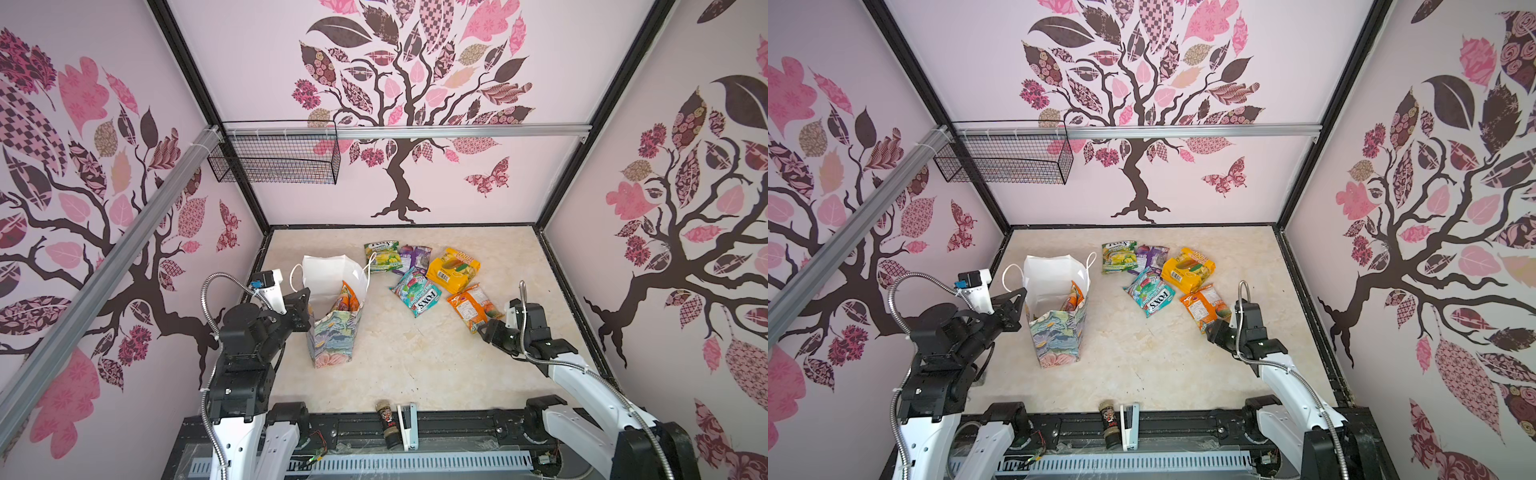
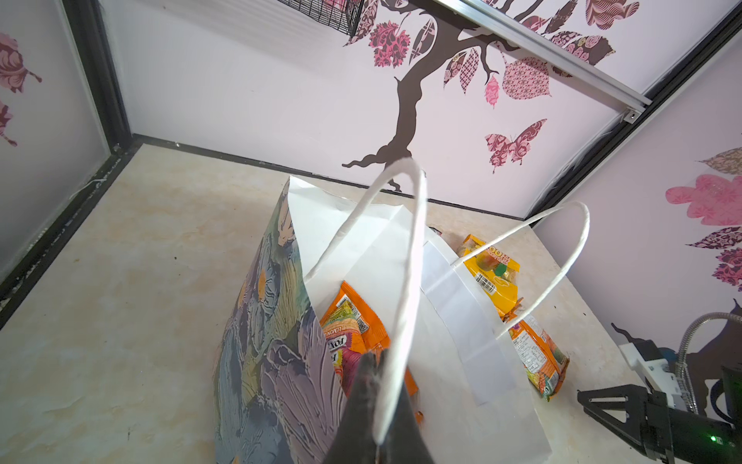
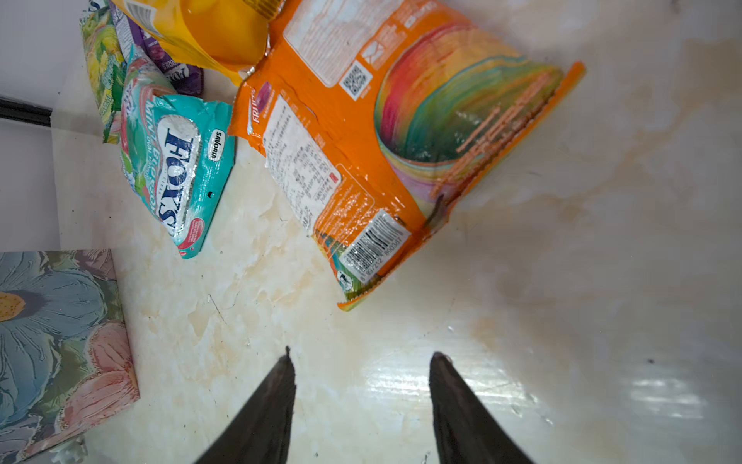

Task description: Place the snacks into the paper bag

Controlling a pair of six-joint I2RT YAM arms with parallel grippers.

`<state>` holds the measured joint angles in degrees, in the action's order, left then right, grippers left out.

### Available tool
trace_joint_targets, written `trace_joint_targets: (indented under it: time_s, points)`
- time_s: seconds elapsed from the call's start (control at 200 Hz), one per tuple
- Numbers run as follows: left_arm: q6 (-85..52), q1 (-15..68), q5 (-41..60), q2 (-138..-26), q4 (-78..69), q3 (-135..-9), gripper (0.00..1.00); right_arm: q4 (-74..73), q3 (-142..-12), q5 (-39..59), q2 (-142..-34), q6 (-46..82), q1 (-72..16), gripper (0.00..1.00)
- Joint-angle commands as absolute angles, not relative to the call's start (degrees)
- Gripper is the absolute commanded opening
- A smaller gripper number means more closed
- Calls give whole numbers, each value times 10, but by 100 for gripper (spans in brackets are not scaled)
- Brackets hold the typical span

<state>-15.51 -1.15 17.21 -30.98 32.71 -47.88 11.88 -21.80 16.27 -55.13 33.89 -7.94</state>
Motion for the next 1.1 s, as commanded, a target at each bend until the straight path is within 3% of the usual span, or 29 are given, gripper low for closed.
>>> trace_joint_targets:
  time_s: [0.0, 0.625, 1.095]
  points:
    - [-144, -13, 176, -310, 334, -483, 0, 53, -203, 173, -572, 372, -84, 60]
    - [-144, -14, 183, -315, 327, -476, 0, -89, -187, 199, -695, 425, -85, 60]
    - [-162, -14, 234, -315, 293, -464, 0, -118, -181, 190, -734, 428, -84, 25]
